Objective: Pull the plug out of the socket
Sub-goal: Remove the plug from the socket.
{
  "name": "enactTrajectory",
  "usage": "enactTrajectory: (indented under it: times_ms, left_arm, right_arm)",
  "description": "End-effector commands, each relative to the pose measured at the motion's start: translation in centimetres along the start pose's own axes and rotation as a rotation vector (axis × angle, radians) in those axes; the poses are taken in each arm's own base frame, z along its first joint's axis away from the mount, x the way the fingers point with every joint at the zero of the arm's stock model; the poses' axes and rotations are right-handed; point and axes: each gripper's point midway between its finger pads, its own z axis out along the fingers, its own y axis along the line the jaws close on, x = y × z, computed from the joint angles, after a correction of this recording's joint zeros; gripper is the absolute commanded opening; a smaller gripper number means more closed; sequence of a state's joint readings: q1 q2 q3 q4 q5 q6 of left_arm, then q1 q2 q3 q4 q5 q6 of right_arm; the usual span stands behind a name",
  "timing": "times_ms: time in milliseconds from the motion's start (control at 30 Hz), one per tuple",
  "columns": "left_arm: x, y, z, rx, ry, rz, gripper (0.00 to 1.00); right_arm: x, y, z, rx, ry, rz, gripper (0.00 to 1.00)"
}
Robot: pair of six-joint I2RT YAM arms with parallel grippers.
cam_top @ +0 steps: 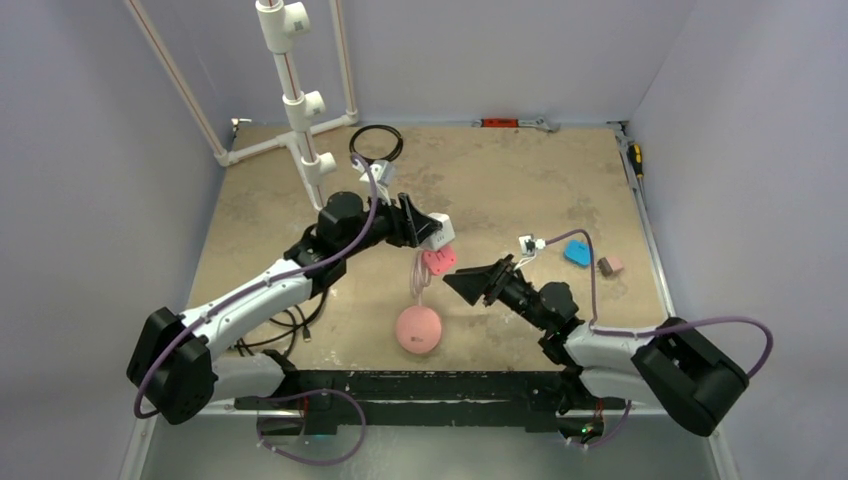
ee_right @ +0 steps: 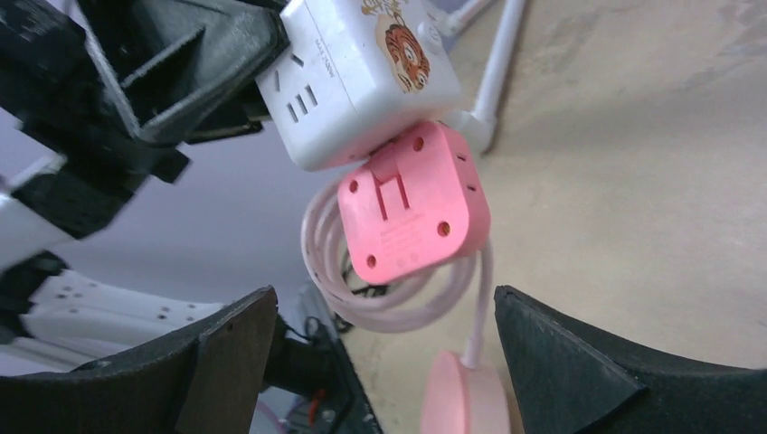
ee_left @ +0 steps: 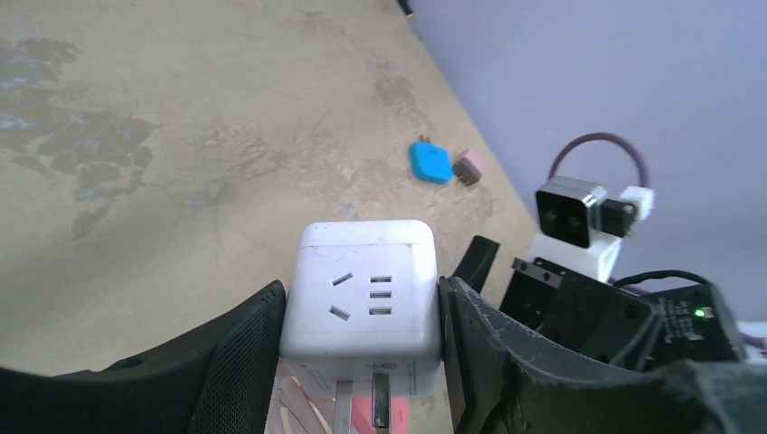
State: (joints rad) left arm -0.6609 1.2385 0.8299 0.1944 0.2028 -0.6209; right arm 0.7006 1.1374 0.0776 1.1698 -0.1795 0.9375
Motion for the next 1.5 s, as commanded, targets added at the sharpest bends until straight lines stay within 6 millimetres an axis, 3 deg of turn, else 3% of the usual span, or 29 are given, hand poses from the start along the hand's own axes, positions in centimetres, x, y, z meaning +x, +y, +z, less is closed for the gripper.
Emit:
enactTrajectory:
  times_ms: [0,133,267,433,567,733,767,833,900,967,1100,1200,1367,1467]
  left_arm:
    - [-5.3,-5.3,-1.9,0.217,-0.194,-0.109,0.0]
    - [-5.5,-6.1,-2.9,0.258,-0.225,-0.162,0.0]
    - [-5.6,-6.6,-3.6,0.295,-0.248,-0.217,0.0]
    - [-4.6,-7.1,-4.0,0.349,-0.247,-0.291,0.0]
    - [-3.8,-7.6,-4.1,0.372,-0.251,-0.319,0.0]
    - [-3.0,-7.5,-4.3,0.361,-0.253,-0.301,0.0]
    - [-2.7,-7.2,-4.3,0.346,-0.246,-0.291,0.02]
    - [-1.7,-6.3,-3.9,0.303,-0.219,-0.271,0.18]
    - [-0.5,-5.3,-3.5,0.258,-0.181,-0.246,0.44]
    - [0.8,-4.2,-3.1,0.21,-0.139,-0.21,0.62]
    - [1.6,-3.4,-3.3,0.17,-0.113,-0.142,0.86]
    - [1.5,-2.7,-3.6,0.124,-0.11,-0.085,0.93]
    - [0.9,-1.7,-4.2,0.04,-0.107,0.047,0.98]
    - [1.9,-1.8,-3.9,-0.007,-0.055,0.158,0.99]
  right_arm:
    - [-2.8,5.8,0.1,-0.239,-0.093,0.091,0.9]
    - [-3.5,7.5,0.0,-0.313,-0.107,0.147,0.84]
    - [-3.9,7.6,1.1,-0.295,-0.109,0.128,0.8]
    - [-4.8,7.9,1.4,-0.281,-0.129,0.14,0.65]
    - [-5.4,8.0,1.8,-0.258,-0.141,0.105,0.36]
    - [-5.2,6.1,1.8,-0.143,-0.136,0.126,0.01]
    - [-5.1,5.5,1.7,-0.109,-0.133,0.124,0.0]
    - [-5.1,4.6,1.6,-0.056,-0.135,0.09,0.0]
    - [-5.1,4.0,1.4,-0.012,-0.13,0.068,0.0]
    - [-5.2,3.8,1.1,0.014,-0.128,0.054,0.0]
    - [-4.8,2.8,0.8,0.068,-0.111,0.035,0.0]
    - [-4.3,2.2,0.9,0.089,-0.094,0.031,0.0]
    - [-3.3,1.0,1.1,0.121,-0.057,0.028,0.0]
    - [-2.7,0.7,1.3,0.128,-0.023,0.025,0.0]
